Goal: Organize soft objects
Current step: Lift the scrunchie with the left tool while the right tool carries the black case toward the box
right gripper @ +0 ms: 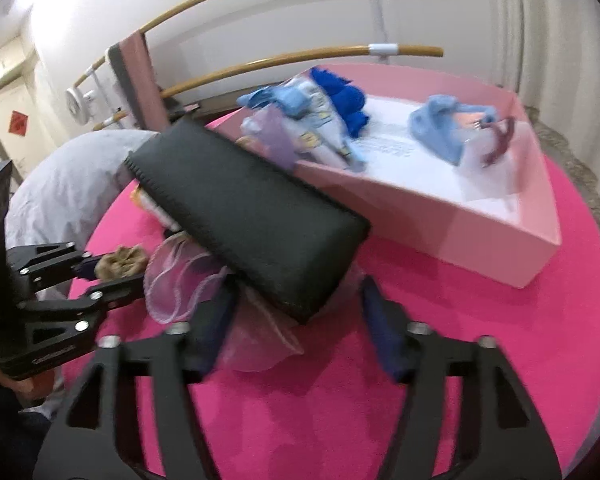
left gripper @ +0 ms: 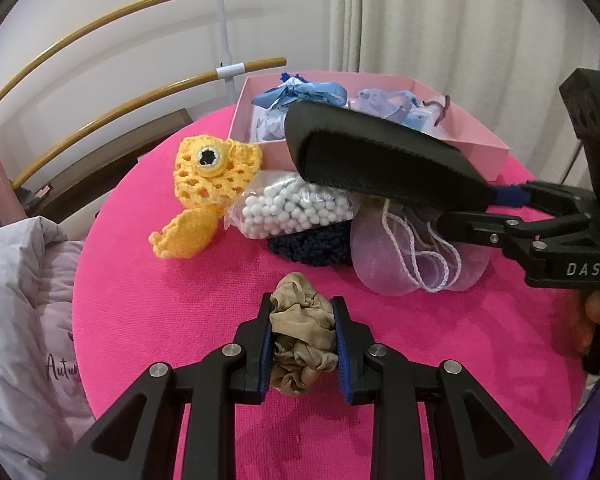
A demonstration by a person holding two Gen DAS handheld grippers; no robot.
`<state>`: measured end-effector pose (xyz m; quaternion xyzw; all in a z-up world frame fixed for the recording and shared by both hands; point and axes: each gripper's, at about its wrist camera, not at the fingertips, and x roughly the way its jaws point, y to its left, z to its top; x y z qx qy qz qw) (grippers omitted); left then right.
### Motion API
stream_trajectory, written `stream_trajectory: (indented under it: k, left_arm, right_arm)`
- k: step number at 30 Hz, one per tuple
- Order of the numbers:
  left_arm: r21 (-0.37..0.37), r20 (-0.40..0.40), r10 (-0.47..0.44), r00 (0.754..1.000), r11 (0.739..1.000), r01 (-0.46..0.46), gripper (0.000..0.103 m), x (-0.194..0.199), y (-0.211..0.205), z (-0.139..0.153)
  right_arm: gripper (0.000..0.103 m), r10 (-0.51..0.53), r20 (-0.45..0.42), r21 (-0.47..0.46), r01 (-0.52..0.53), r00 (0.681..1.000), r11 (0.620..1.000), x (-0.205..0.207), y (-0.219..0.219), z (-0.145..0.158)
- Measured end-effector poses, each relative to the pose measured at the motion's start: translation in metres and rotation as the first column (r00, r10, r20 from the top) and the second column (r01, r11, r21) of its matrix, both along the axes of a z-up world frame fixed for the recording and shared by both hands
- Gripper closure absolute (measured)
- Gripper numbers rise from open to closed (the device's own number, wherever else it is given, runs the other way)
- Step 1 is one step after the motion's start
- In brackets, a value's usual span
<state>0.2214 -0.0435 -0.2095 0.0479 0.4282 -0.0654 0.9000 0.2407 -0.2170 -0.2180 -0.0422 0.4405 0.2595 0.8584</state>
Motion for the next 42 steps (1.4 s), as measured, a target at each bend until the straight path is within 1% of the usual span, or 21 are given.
stream_trajectory:
  k: [3,5,7,9,10,11,12,16,23,29,33,37,42]
  left_arm:
    - [0.002,0.003,0.005,1.000,1.000,-0.005,0.079,0.000,0.001,0.001]
    - [0.001,0.003,0.007,1.000,1.000,-0.007,0.079,0.000,0.000,0.001]
    - [0.002,0.006,0.005,1.000,1.000,-0.005,0.079,-0.001,-0.001,0.003]
    - [0.003,0.008,0.004,1.000,1.000,-0.004,0.079,-0.002,-0.001,0.004]
    - [0.005,0.009,0.004,1.000,1.000,-0.004,0.079,-0.002,-0.001,0.005]
    - [0.007,0.009,0.006,1.000,1.000,-0.006,0.079,-0.003,-0.001,0.005]
    - [0.008,0.009,0.008,1.000,1.000,-0.008,0.079,-0.003,0.000,0.006]
    - [0.007,0.011,0.012,1.000,1.000,-0.012,0.079,-0.004,-0.001,0.007]
    - [-0.004,0.019,0.009,1.000,1.000,-0.009,0.079,-0.007,-0.001,0.011]
    - [-0.014,0.043,0.003,0.999,1.000,-0.003,0.081,-0.012,0.003,0.020]
    - [-0.025,0.065,0.000,0.998,1.000,0.002,0.082,-0.018,0.004,0.029]
    - [-0.029,0.085,0.004,0.996,1.000,-0.002,0.083,-0.023,0.008,0.040]
    - [-0.019,0.131,0.002,0.991,1.000,0.000,0.084,-0.026,0.005,0.060]
  right_arm:
    - [0.016,0.012,0.023,-0.029,-0.011,1.000,1.000,0.005,0.001,0.007]
    - [0.014,0.036,0.006,-0.018,-0.036,0.999,0.999,0.012,0.003,0.007]
    - [0.014,0.069,-0.031,0.018,-0.068,0.997,0.997,0.019,0.007,0.003]
    - [0.027,0.115,-0.051,0.059,-0.111,0.992,0.992,0.020,0.013,0.001]
    - [0.031,0.130,-0.051,0.075,-0.126,0.990,0.989,0.020,0.017,0.001]
    - [0.037,0.146,-0.046,0.096,-0.141,0.988,0.985,0.018,0.020,0.002]
    - [0.040,0.154,-0.043,0.107,-0.148,0.987,0.983,0.018,0.022,0.002]
    - [0.043,0.160,-0.013,0.101,-0.158,0.987,0.982,0.005,0.029,0.005]
    - [0.046,0.060,0.020,0.157,-0.062,0.998,0.986,-0.018,0.008,0.009]
    - [0.046,-0.024,0.061,0.197,0.011,0.998,0.980,-0.033,-0.011,0.029]
    - [0.047,-0.076,0.099,0.196,0.056,0.992,0.979,-0.042,-0.020,0.046]
    - [0.047,-0.116,0.114,0.194,0.092,0.987,0.977,-0.047,-0.023,0.059]
    - [0.047,-0.169,0.133,0.195,0.142,0.977,0.970,-0.049,-0.025,0.075]
